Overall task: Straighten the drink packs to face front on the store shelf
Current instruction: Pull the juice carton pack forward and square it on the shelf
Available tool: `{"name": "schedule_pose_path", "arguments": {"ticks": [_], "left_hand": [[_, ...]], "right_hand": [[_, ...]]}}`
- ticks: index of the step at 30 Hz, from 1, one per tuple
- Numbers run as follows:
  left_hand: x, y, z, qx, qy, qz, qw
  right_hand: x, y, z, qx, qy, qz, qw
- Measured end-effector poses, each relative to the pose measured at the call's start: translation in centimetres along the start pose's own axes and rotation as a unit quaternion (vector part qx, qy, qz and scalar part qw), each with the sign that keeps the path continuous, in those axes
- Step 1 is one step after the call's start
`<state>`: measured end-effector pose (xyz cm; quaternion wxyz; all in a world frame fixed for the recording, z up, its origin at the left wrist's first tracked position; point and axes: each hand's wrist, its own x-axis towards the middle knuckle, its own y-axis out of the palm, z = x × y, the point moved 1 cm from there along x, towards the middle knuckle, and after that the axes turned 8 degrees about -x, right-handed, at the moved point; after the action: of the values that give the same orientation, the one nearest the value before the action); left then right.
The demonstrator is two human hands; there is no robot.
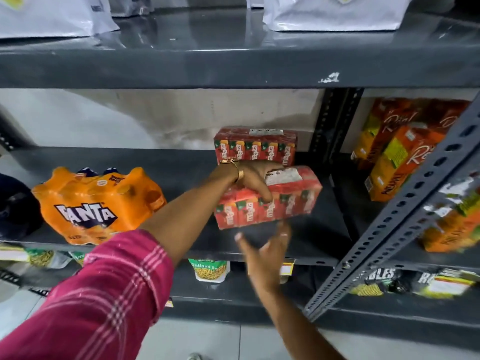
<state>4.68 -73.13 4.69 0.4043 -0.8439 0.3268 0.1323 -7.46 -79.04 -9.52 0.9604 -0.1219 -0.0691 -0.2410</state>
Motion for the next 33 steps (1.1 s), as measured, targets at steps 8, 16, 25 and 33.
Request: {"name": "schedule_pose_path", "arguments": {"ticks": [8, 16, 25, 33], "left_hand": [[-2.9, 5.8, 7.6, -0.003, 0.078, -0.462, 0.884], [-4.2, 11.2, 14.3, -0.192, 0.072, -0.375, 0.904], [-6.8, 13.7, 16.9, -0.086, 0.054, -0.532, 0.841], [-6.7, 13.9, 18.4, -0.099, 0.106, -0.548, 0.824]], "right_hand": [[10.2, -8.1, -3.8, -0.142, 0.114, 0.135, 0.974], [7.5, -10.5, -3.9, -0.191, -0.006, 0.199, 0.961], [3.7, -12.4, -5.9, -0.286, -0.123, 0.163, 0.936], [3.5, -11.9, -6.7, -0.295, -0.157, 0.104, 0.937]]}}
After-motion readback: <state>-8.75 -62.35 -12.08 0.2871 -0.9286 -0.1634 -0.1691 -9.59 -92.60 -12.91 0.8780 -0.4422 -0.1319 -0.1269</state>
